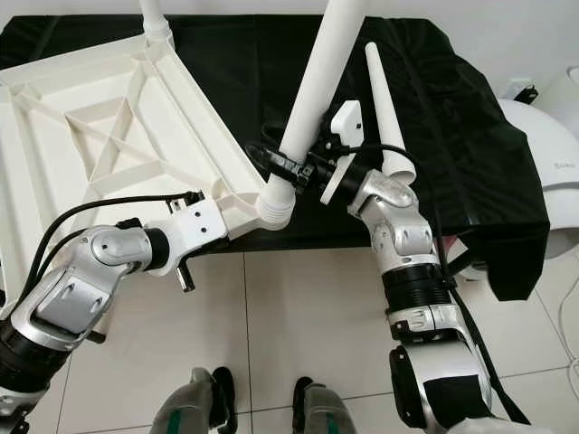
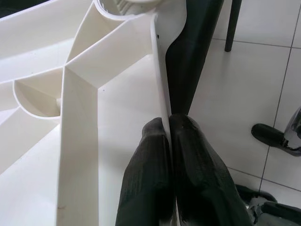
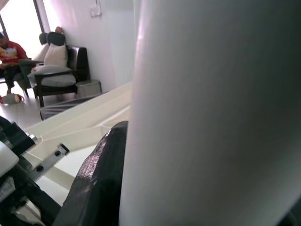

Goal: Building children table

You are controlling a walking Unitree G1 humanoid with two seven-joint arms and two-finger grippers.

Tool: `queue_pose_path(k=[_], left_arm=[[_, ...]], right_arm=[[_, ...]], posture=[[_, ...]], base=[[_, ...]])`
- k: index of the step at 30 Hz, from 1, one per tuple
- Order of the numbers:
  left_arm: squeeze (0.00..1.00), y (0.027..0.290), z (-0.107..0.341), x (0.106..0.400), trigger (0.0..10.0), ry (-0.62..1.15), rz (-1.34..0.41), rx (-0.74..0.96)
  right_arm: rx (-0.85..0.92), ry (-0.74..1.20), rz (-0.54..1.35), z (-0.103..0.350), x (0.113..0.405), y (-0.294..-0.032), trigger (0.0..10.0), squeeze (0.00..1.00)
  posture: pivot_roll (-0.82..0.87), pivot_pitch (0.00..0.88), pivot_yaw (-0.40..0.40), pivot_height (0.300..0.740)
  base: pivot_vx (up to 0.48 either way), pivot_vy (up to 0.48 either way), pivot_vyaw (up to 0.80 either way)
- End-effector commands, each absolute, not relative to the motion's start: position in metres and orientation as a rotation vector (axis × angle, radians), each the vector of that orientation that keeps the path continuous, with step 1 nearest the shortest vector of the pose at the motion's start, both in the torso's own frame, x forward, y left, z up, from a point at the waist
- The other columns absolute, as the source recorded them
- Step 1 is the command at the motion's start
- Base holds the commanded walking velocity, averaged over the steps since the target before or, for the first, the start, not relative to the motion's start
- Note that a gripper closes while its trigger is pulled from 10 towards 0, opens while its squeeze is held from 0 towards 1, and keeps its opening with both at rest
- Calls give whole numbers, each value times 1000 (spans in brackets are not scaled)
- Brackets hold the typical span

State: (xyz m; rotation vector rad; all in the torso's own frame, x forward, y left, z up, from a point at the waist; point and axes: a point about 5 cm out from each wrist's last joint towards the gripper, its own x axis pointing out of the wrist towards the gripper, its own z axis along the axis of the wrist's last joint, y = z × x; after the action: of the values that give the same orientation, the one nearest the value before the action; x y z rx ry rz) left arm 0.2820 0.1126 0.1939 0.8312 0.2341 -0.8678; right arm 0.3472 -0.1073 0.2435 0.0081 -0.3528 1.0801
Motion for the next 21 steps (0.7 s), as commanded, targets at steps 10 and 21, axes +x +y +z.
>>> queue_pose_path(k=[10, 21], left_arm=[[0, 111, 191, 275, 10000, 241, -885, 871], [0, 111, 192, 272, 10000, 246, -893, 874]], right_arm=[[-31, -365, 1065, 242, 353, -108, 10000, 0], [-42, -369, 1093, 241, 359, -102, 10000, 0]], posture=[[-58, 209, -33, 740], [-46, 209, -37, 740]], base=[[0, 0, 0], [0, 0, 0]])
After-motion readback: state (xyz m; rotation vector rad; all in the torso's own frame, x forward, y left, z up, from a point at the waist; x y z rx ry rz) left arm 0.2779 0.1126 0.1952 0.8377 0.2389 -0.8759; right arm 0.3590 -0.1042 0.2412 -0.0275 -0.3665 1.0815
